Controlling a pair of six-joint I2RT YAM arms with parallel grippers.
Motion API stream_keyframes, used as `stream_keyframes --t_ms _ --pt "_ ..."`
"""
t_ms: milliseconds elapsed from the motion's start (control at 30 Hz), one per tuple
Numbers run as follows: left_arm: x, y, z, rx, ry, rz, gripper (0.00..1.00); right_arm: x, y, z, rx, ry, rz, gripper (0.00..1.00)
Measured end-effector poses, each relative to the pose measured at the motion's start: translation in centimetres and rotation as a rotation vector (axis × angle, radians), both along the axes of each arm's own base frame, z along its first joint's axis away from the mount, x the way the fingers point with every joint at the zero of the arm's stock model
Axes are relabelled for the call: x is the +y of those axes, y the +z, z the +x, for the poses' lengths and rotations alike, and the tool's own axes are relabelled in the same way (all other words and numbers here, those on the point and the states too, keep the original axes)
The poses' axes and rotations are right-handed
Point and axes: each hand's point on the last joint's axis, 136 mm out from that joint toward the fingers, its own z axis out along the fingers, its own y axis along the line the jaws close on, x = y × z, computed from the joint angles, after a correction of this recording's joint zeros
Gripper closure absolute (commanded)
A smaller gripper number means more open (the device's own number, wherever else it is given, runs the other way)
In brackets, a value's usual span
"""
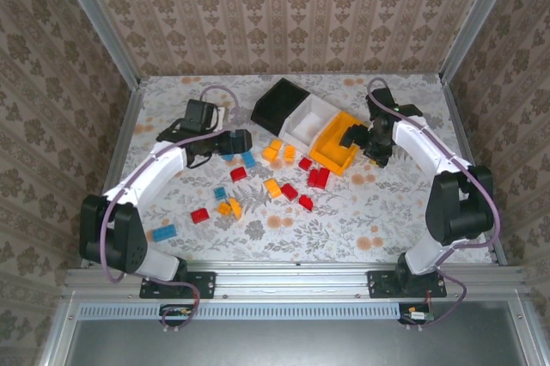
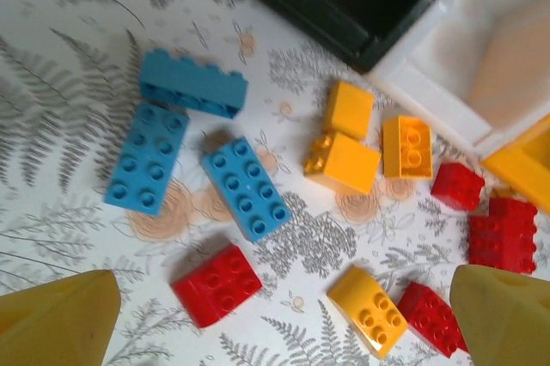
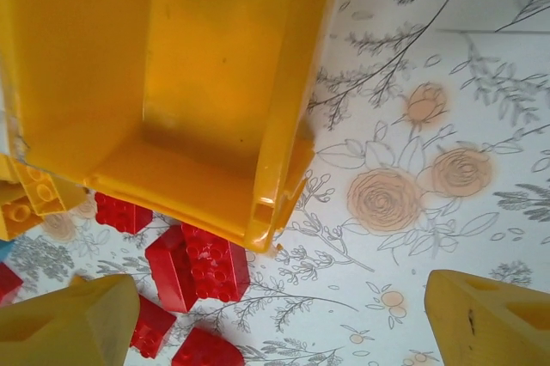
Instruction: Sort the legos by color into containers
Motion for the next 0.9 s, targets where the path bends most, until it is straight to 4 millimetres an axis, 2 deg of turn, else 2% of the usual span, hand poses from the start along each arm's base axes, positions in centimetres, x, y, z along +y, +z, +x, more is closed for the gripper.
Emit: stream_keyframes --t_ms 167,433,633,900 --pt "-2.5 -2.0 -1.3 0.075 -0.057 0.011 0.0 3.5 -1.6 -2.2 0.038 0.086 0.001 0.19" --pt "-2.6 -2.7 -1.6 0.108 -0.05 0.01 0.0 10.4 -4.9 -8.4 0.088 0.419 0.003 0.24" --pt "-1.0 -2.8 -0.8 0.13 0.019 -0.008 0.0 13.3 -5.3 -10.1 0.044 0.642 -0.012 0.27" --pt "1.7 -3.9 -1.0 0.178 0.116 -0.04 0.0 14.8 -7.2 -11.2 0.062 0.788 -0.044 0.33"
